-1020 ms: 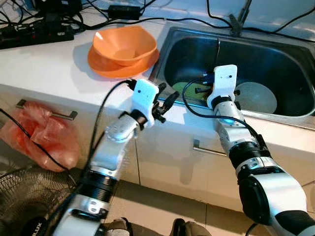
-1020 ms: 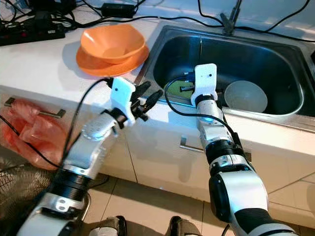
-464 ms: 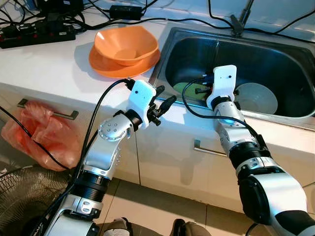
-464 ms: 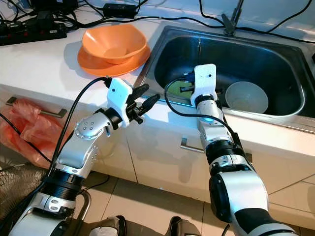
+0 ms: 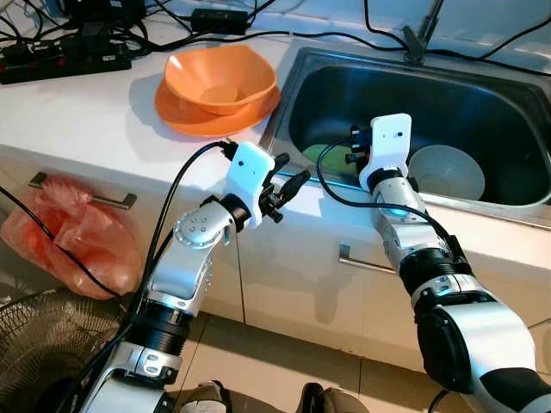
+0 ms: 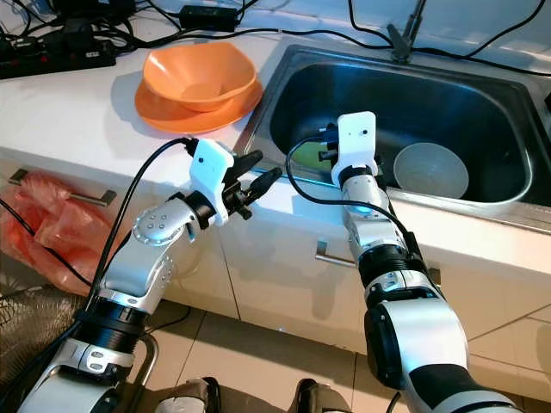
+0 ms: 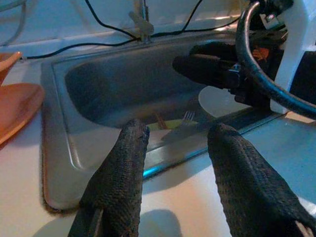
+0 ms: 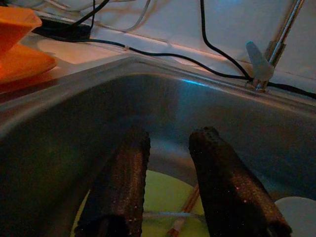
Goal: Kitchen organization
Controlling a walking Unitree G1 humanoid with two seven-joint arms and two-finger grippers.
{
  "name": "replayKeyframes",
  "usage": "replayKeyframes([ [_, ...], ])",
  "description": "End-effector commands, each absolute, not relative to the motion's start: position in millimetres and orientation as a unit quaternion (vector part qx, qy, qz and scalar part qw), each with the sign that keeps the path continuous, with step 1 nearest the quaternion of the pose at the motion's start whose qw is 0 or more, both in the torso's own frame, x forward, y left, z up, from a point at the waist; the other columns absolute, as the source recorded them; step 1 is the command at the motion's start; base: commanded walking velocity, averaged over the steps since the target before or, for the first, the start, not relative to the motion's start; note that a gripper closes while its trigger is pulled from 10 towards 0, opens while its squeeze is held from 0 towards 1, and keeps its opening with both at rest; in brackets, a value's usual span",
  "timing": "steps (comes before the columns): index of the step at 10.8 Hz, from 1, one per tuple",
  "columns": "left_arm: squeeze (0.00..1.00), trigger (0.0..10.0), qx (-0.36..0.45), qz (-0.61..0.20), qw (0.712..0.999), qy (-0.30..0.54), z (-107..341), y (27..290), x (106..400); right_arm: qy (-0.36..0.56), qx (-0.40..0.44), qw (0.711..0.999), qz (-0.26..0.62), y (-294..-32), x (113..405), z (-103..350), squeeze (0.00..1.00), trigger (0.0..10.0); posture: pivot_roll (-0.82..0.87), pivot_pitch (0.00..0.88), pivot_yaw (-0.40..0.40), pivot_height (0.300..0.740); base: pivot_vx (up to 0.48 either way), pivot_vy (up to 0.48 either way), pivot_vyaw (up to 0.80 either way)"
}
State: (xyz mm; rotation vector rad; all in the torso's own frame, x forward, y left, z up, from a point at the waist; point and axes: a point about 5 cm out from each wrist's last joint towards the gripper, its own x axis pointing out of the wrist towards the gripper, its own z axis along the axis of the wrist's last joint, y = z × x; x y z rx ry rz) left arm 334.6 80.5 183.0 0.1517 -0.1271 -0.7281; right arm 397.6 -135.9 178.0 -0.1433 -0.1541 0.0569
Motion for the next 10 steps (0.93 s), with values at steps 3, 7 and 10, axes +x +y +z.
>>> replayKeyframes([
  [3, 0.0, 10.0, 0.07, -0.314, 0.943, -0.079, 192.1, 83.5, 339.5, -0.094, -0.06, 0.993, 0.027, -134.9, 399.3, 187.8, 0.0, 10.0, 0.09, 0.144, -0.039, 0.74, 0.0, 0.0, 0.0],
  [7, 0.0, 10.0, 0.029, -0.192, 0.968, -0.158, 246.9, 104.3, 362.6, -0.104, -0.044, 0.99, 0.087, -116.9, 388.8, 176.2, 0.0, 10.0, 0.09, 0.145, -0.036, 0.74, 0.0, 0.0, 0.0],
  [10, 0.0, 10.0, 0.025, -0.085, 0.984, -0.152, 280.0, 134.2, 390.8, -0.085, -0.04, 0.983, 0.157, -94.0, 370.0, 151.1, 0.0, 10.0, 0.08, 0.144, -0.031, 0.74, 0.0, 0.0, 0.0],
])
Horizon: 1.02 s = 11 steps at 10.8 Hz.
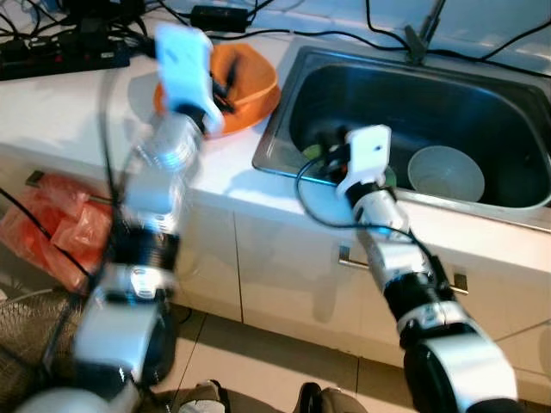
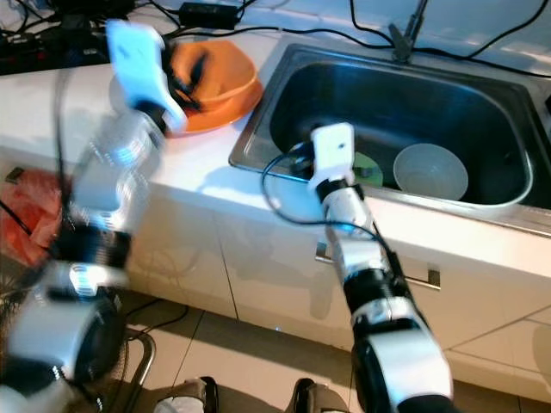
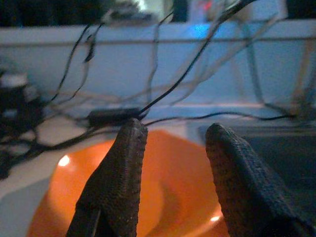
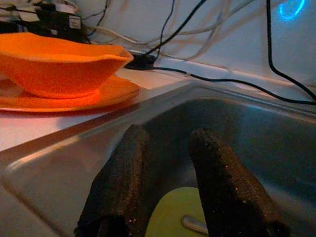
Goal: Kitchen organization
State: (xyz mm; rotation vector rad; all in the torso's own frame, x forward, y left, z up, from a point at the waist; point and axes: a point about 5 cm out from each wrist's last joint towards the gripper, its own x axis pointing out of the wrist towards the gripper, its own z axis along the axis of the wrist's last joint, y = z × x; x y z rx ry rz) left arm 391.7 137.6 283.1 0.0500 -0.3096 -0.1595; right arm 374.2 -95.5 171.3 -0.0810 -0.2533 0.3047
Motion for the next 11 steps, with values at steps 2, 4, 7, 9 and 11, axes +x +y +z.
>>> replayKeyframes([
  [2, 0.0, 10.0, -0.008, -0.039, 0.994, -0.102, 274.9, 147.8, 400.2, -0.082, -0.041, 0.983, 0.162, -94.6, 368.3, 150.2, 0.0, 10.0, 0.09, 0.141, -0.033, 0.74, 0.0, 0.0, 0.0],
  [4, 0.0, 10.0, -0.093, -0.012, 0.995, -0.033, 259.9, 155.9, 407.7, -0.082, -0.043, 0.981, 0.17, -92.3, 367.0, 152.2, 0.0, 10.0, 0.09, 0.134, -0.034, 0.74, 0.0, 0.0, 0.0],
  [7, 0.0, 10.0, -0.136, 0.001, 0.991, -0.014, 261.2, 157.2, 408.5, -0.08, -0.043, 0.981, 0.172, -90.4, 365.2, 151.1, 0.0, 10.0, 0.09, 0.128, -0.031, 0.74, 0.0, 0.0, 0.0],
  [9, 0.0, 10.0, -0.153, -0.007, 0.988, -0.001, 263.9, 153.6, 408.6, -0.079, -0.042, 0.982, 0.169, -91.5, 365.6, 152.5, 0.0, 10.0, 0.09, 0.124, -0.029, 0.74, 0.0, 0.0, 0.0],
  [11, 0.0, 10.0, -0.166, -0.007, 0.986, 0.03, 256.6, 148.4, 411.5, -0.08, -0.04, 0.982, 0.166, -91.4, 365.6, 153.2, 0.0, 10.0, 0.09, 0.12, -0.023, 0.74, 0.0, 0.0, 0.0],
])
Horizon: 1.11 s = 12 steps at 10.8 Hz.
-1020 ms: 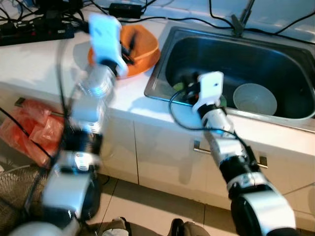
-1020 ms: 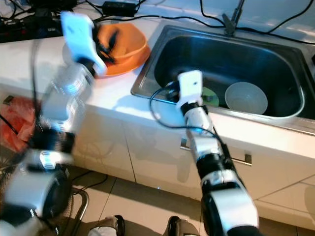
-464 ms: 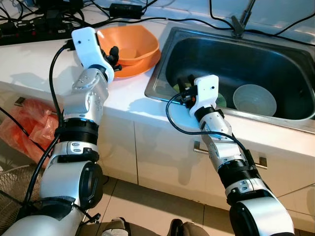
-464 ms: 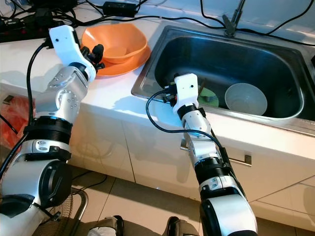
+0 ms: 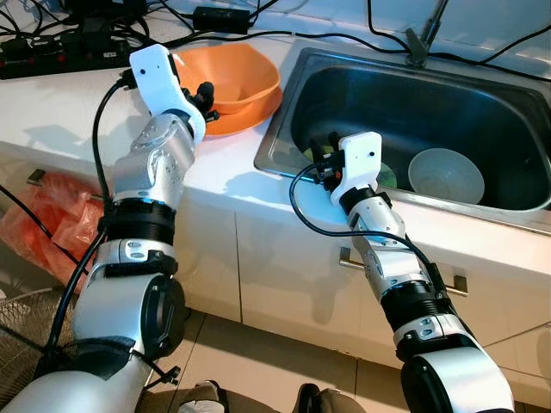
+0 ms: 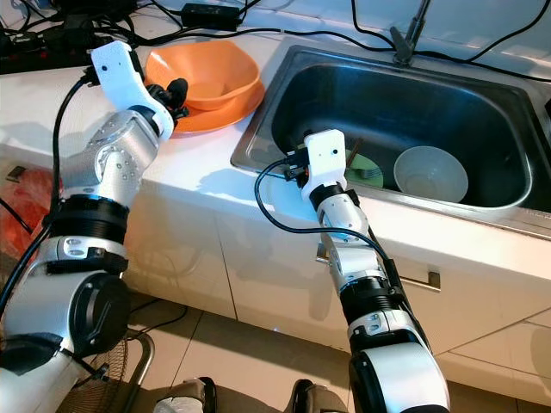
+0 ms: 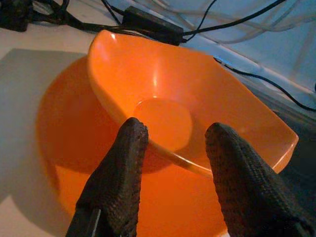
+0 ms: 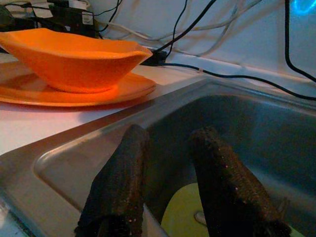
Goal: Kitchen organization
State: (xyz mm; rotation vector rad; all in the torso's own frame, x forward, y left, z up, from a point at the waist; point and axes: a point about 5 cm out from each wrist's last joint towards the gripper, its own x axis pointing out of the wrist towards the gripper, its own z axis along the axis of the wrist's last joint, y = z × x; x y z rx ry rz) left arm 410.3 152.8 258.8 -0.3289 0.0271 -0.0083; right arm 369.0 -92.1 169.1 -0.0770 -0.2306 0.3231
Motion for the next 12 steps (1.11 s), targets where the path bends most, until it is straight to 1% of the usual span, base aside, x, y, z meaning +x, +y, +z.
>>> replayKeyframes([
  [1, 0.0, 10.0, -0.172, -0.004, 0.985, 0.028, 259.1, 146.8, 411.7, -0.08, -0.039, 0.983, 0.163, -92.3, 365.4, 153.3, 0.0, 10.0, 0.09, 0.121, -0.019, 0.74, 0.0, 0.0, 0.0],
  [3, 0.0, 10.0, -0.184, -0.001, 0.983, -0.001, 272.5, 145.6, 407.0, -0.081, -0.038, 0.983, 0.161, -92.9, 365.3, 154.1, 0.0, 10.0, 0.09, 0.128, -0.02, 0.74, 0.0, 0.0, 0.0],
  [5, 0.0, 10.0, -0.188, 0.009, 0.982, -0.013, 278.7, 146.4, 398.2, -0.082, -0.036, 0.983, 0.16, -93.1, 365.7, 155.1, 0.0, 10.0, 0.1, 0.138, -0.024, 0.74, 0.0, 0.0, 0.0],
  [6, 0.14, 10.0, -0.184, 0.019, 0.983, -0.009, 275.3, 149.3, 396.0, -0.081, -0.036, 0.983, 0.161, -93.0, 365.5, 154.4, 0.0, 10.0, 0.1, 0.141, -0.026, 0.74, 0.0, 0.0, 0.0],
  [7, 1.0, 10.0, -0.178, 0.021, 0.984, 0.0, 270.0, 150.4, 394.4, -0.079, -0.036, 0.983, 0.161, -92.8, 365.5, 154.1, 0.0, 10.0, 0.1, 0.144, -0.028, 0.74, 0.0, 0.0, 0.0],
  [10, 1.0, 10.0, -0.197, 0.027, 0.98, 0.017, 264.1, 146.5, 395.2, -0.078, -0.038, 0.983, 0.159, -94.8, 366.4, 154.7, 0.0, 10.0, 0.09, 0.149, -0.03, 0.74, 0.0, 0.0, 0.0],
  [11, 0.47, 10.0, -0.199, 0.025, 0.979, 0.02, 265.3, 145.3, 398.2, -0.078, -0.039, 0.983, 0.159, -95.0, 366.6, 154.8, 0.0, 10.0, 0.09, 0.15, -0.029, 0.74, 0.0, 0.0, 0.0],
  [12, 0.0, 10.0, -0.206, 0.023, 0.978, 0.024, 265.7, 144.8, 400.7, -0.078, -0.039, 0.983, 0.159, -94.9, 366.7, 155.1, 0.0, 10.0, 0.09, 0.15, -0.029, 0.74, 0.0, 0.0, 0.0],
])
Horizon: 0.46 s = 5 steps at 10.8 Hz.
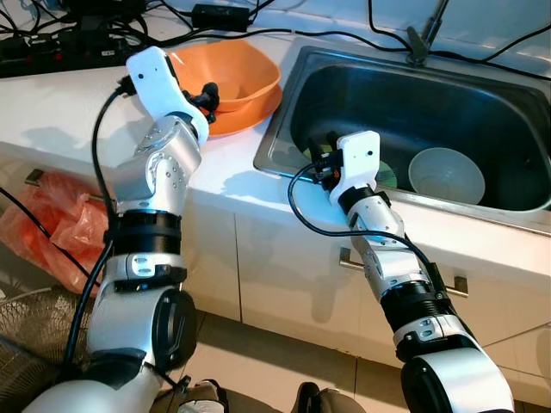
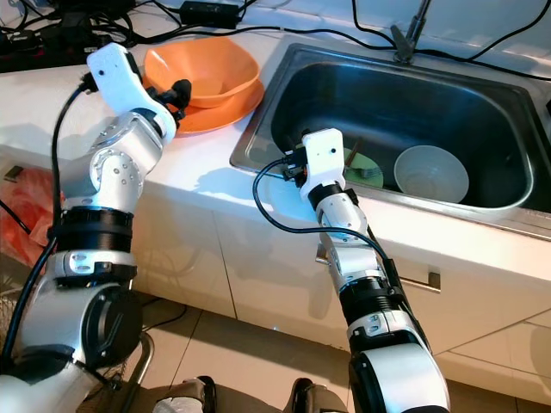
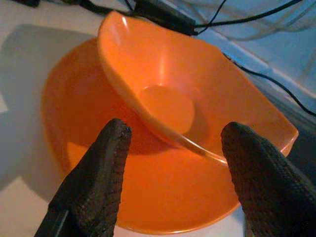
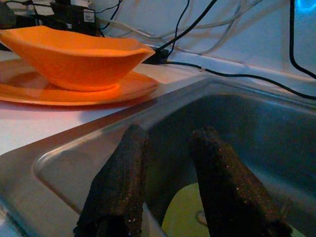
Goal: Kitchen organization
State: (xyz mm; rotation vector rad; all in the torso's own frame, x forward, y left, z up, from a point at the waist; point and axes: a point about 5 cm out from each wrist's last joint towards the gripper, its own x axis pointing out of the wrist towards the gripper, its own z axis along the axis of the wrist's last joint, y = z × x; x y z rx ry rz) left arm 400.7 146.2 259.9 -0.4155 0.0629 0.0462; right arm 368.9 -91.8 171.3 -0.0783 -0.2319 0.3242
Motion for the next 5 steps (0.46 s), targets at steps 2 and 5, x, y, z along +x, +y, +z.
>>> replayKeyframes([
  [2, 0.0, 10.0, -0.227, 0.02, 0.973, 0.033, 264.8, 140.2, 406.3, -0.078, -0.04, 0.984, 0.157, -97.0, 367.0, 155.6, 0.0, 10.0, 0.09, 0.152, -0.031, 0.74, 0.0, 0.0, 0.0],
  [5, 0.0, 10.0, -0.231, 0.02, 0.972, 0.037, 263.5, 138.2, 415.9, -0.08, -0.041, 0.983, 0.157, -97.0, 366.8, 156.0, 0.0, 10.0, 0.08, 0.148, -0.028, 0.74, 0.0, 0.0, 0.0],
])
